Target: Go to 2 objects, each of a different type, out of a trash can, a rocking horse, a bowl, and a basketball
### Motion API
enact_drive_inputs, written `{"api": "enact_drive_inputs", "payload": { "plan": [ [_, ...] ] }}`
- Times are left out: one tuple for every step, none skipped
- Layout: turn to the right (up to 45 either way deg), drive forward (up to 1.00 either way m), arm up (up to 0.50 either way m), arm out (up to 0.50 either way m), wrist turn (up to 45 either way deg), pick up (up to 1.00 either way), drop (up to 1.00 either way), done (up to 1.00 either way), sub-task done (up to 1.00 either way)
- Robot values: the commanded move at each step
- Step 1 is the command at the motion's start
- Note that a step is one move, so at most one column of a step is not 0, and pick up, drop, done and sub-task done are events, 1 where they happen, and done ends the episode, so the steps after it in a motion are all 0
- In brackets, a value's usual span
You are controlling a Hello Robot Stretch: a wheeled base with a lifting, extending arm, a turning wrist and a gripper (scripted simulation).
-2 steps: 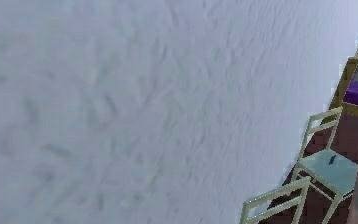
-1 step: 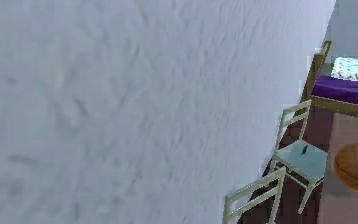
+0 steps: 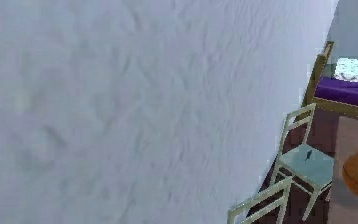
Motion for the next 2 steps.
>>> {"api": "enact_drive_inputs", "payload": {
  "plan": [
    [45.0,0.0,0.0,0.0,0.0,0.0,0.0,0.0,0.0],
    [0.0,0.0,0.0,0.0,0.0,0.0,0.0,1.0,0.0]
  ]
}}
